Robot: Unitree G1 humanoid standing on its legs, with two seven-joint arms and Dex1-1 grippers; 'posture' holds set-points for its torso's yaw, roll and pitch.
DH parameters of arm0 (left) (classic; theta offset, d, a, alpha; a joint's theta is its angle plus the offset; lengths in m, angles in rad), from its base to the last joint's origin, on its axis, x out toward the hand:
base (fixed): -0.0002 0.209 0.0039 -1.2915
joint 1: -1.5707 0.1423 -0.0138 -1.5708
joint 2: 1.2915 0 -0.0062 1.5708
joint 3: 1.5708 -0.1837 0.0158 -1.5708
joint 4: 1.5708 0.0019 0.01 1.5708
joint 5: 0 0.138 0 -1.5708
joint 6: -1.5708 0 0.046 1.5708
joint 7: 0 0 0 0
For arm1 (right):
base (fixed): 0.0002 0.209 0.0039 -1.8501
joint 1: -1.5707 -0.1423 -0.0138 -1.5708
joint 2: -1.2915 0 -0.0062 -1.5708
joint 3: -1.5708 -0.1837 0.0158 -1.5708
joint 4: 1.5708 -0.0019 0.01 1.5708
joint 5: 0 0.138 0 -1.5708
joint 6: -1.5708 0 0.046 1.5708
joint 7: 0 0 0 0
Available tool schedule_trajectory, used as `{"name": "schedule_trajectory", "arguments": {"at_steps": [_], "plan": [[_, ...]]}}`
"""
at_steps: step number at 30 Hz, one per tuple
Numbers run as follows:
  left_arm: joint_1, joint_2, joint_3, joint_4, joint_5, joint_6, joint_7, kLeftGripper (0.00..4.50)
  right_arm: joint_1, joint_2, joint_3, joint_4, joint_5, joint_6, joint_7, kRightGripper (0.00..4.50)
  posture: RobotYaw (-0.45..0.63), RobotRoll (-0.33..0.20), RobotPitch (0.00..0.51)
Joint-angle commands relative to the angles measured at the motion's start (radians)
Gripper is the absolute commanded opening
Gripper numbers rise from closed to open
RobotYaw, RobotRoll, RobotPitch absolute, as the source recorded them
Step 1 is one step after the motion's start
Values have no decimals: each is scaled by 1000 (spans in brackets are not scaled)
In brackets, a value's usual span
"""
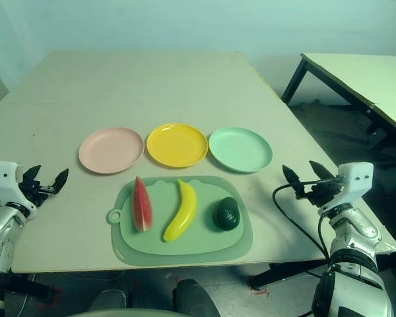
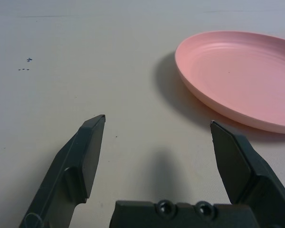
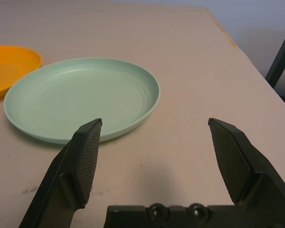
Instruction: Place the fruits into color-matched plates.
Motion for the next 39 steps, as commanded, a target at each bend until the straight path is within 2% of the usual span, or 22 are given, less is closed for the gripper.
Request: {"name": "schedule_trajectory", "arguments": {"at_steps": [1, 18, 24, 29, 32, 35, 39], "plan": [[-5, 0, 6, 20, -6, 1, -7, 4477, 19, 5, -5, -1, -2, -11, -2, 4500, -73, 0, 17], [19, 38, 75, 29, -34, -13, -25, 4477, 29, 19, 7, -13, -6, -15, 13, 4500, -52, 0, 25], [40, 57, 87, 0, -82, -19, -105, 4477, 32, 51, 17, -37, -6, -15, 25, 4500, -54, 0, 41], [61, 142, 43, -66, -195, 18, -396, 4477, 40, 65, 26, -53, -8, -11, 38, 4500, -53, 0, 51], [57, 237, 9, -101, -276, 76, -631, 4477, 58, 63, 23, -69, -3, -7, 51, 4500, -72, 0, 43], [44, 344, -65, -87, -264, 29, -875, 4477, 79, 56, 15, -86, 5, -4, 64, 4500, -95, 0, 24], [4, 401, -134, -81, -263, 10, -1056, 4477, 108, 42, 1, -123, 22, 2, 72, 4500, -110, 0, 15]]}}
